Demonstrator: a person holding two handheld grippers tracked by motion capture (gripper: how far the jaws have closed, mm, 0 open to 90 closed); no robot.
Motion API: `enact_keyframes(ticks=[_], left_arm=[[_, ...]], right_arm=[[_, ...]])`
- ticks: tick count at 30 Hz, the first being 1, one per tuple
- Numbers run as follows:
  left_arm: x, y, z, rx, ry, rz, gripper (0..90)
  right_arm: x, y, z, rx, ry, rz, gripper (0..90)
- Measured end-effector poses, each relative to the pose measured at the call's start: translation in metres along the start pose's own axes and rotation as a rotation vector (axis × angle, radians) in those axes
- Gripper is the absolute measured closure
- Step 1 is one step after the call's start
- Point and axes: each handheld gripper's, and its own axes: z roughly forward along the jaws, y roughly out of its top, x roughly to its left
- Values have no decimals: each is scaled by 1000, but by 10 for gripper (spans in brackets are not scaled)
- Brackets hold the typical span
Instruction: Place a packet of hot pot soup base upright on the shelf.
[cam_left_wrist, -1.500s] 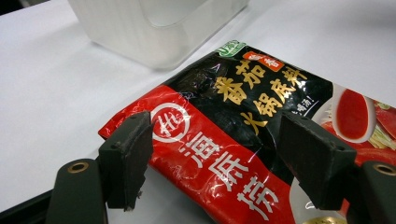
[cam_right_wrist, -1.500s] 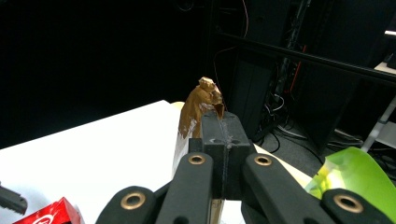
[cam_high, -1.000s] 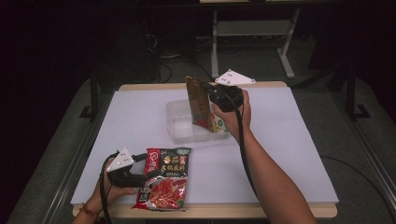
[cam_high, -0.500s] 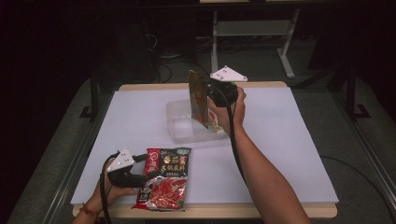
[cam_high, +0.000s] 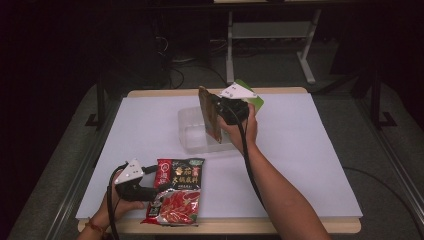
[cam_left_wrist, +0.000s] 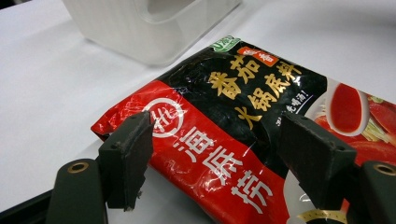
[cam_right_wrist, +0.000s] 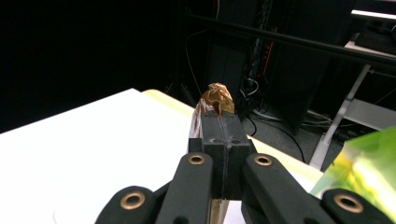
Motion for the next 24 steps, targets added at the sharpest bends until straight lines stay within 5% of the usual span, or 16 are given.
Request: enact_keyframes(ticks=[24], left_arm=[[5,1,0,2,23,-10,264]], right_arm=[[-8,-31,-30,37,63,-3,873]])
